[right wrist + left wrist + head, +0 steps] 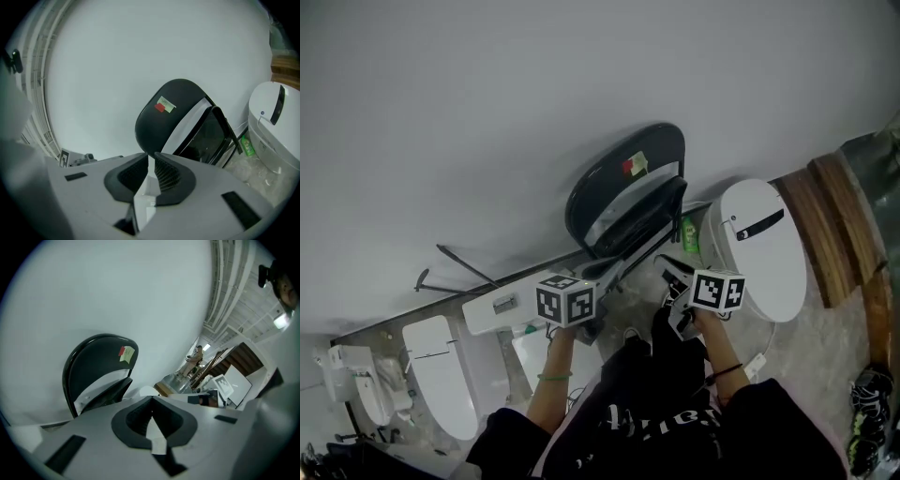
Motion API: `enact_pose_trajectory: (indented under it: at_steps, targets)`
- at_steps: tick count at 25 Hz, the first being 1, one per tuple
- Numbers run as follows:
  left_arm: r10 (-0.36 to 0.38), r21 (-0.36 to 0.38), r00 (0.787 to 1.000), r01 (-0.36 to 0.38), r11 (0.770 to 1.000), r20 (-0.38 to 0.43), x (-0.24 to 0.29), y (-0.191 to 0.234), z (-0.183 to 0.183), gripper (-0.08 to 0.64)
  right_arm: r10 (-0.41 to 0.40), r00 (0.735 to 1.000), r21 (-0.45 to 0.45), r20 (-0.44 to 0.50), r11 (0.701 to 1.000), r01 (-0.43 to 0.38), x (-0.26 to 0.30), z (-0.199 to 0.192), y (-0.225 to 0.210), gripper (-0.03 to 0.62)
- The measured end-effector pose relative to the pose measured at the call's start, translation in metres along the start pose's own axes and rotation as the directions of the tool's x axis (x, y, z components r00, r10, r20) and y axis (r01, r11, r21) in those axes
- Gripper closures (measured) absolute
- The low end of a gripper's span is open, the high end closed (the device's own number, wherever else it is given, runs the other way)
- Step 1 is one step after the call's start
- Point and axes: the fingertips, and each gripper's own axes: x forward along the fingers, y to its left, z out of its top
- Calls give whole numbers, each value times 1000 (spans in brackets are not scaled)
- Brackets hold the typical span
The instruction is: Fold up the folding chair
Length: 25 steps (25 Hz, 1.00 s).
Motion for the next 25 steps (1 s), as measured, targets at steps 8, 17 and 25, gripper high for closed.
enact_pose_trajectory:
  at_steps: [8, 17, 25]
  targets:
    - [36, 44, 999, -35, 998, -25, -5, -40, -43, 557, -6, 1000, 1, -18, 1000, 6, -43, -36, 8, 551]
    - [66, 31, 998, -66, 997, -4, 2, -119, -92, 557, 19, 998, -1, -55, 1000, -19, -114, -77, -7, 557]
    - [116, -13, 991, -116, 993, 71, 0, -207, -157, 557, 19, 996, -49, -89, 999, -24, -213, -131, -24, 561]
